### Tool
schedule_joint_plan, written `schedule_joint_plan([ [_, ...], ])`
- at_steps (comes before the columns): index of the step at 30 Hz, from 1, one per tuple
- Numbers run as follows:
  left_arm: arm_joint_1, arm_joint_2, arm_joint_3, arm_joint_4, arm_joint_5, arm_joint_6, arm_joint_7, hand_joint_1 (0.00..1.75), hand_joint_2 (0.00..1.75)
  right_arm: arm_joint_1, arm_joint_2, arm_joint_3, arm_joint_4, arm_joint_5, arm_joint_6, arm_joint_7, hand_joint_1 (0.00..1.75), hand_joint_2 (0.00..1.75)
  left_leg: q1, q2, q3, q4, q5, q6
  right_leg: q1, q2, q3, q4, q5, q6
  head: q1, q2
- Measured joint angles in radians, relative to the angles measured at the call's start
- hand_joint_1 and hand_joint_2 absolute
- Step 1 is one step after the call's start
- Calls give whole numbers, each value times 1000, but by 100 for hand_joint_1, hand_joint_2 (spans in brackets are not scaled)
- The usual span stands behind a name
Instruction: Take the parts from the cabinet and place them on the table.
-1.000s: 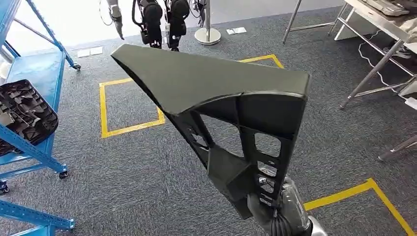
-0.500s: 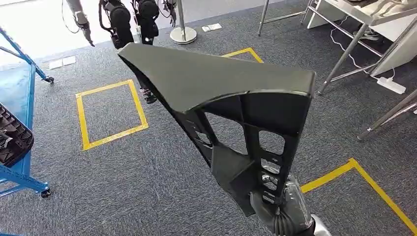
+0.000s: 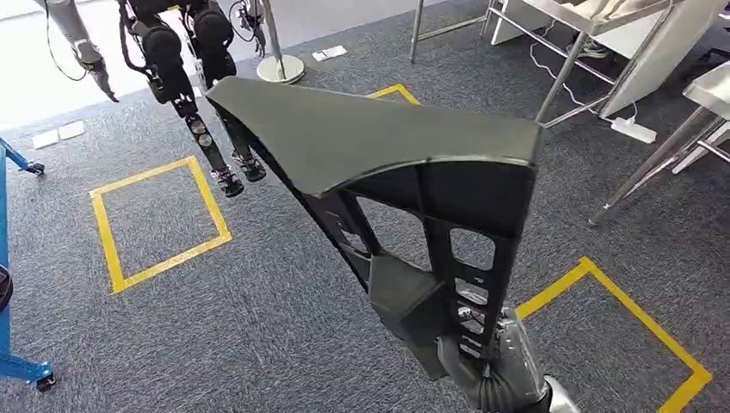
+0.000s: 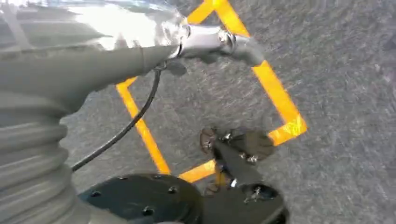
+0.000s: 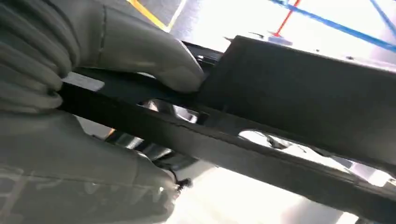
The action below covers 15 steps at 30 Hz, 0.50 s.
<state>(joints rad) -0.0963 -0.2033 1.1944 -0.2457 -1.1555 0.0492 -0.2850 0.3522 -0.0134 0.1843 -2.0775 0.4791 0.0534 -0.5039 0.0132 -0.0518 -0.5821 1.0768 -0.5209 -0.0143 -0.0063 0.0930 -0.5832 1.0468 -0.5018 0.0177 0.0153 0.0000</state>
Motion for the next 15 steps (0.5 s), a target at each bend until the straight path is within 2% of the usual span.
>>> schedule_joint_plan([
  [1, -1, -1, 0, 0, 5, -1, -3, 0, 175, 0, 0, 1, 0, 3, 0, 0, 175, 175, 7, 10, 1, -6, 3, 7, 1, 7, -1, 0, -1, 4, 0, 0],
  [2, -3, -3, 0, 0, 8, -3, -5, 0, 175, 3, 0, 2, -1, 5, 0, 1, 175, 175, 9, 20, 3, -8, 4, 12, 1, -13, -1, 7, -8, 5, 0, 0],
  [3, -3, -3, 0, 0, 13, -4, -8, 0, 175, 2, 0, 3, -3, 6, 0, 1, 175, 175, 10, 28, 5, -11, 3, 15, 5, -45, -19, 40, -31, 9, 2, 0],
  [4, -2, -4, 1, 0, 16, -6, -10, 0, 175, 0, 0, 5, -3, 9, 0, 2, 175, 175, 8, 40, 5, -11, 3, 19, 3, -59, -53, 105, -66, 11, 2, 0],
  [6, 2, -4, 1, 0, 23, -6, -10, 0, 175, 1, 0, 6, -3, 14, -1, 5, 175, 175, 7, 66, 5, -11, -1, 22, 1, -70, -136, 262, -126, 14, 2, 0],
  [7, 2, -3, 2, 0, 24, -7, -10, 0, 175, 3, 0, 7, -3, 14, -1, 5, 175, 175, 7, 78, 5, -11, -2, 23, 0, -72, -160, 301, -127, 15, 2, 0],
  [8, 2, -3, 3, 0, 25, -6, -10, 0, 175, 4, -1, 8, -3, 15, -2, 6, 175, 175, 7, 87, 6, -11, -4, 23, -2, -74, -160, 292, -109, 18, 2, 0],
  [9, 1, -4, 3, 0, 26, -7, -9, 0, 175, 5, -2, 8, -3, 17, -2, 6, 175, 175, 7, 96, 9, -11, -7, 22, -3, -78, -134, 233, -67, 19, 2, 0],
  [10, 0, -4, 3, 0, 27, -7, -9, 0, 175, 6, -3, 9, -5, 18, -3, 6, 175, 175, 8, 104, 14, -11, -10, 20, -5, -86, -91, 144, -18, 18, 2, 0],
  [11, 0, -4, 4, 0, 28, -8, -9, 0, 175, 8, -3, 10, -8, 18, -4, 7, 175, 175, 8, 111, 20, -11, -14, 15, -4, -111, -40, 42, 28, 17, 2, 0],
  [12, 0, -4, 7, 0, 28, -8, -10, 0, 175, 8, -3, 10, -10, 19, -5, 7, 175, 175, 3, 115, 22, -12, -17, 10, 5, -156, -22, 7, 13, 19, 2, 0],
  [13, 0, -4, 9, 0, 28, -10, -11, 0, 175, 9, -3, 11, -11, 19, -5, 7, 175, 175, -2, 119, 22, -11, -19, 5, 9, -145, -25, 2, 19, 11, 1, 0],
  [15, -1, -4, 11, 0, 29, -15, -13, 0, 175, 15, -5, 14, -12, 19, -10, 8, 175, 175, -4, 131, 32, -20, -21, -1, 11, -132, -26, 2, 16, 6, 0, 0],
])
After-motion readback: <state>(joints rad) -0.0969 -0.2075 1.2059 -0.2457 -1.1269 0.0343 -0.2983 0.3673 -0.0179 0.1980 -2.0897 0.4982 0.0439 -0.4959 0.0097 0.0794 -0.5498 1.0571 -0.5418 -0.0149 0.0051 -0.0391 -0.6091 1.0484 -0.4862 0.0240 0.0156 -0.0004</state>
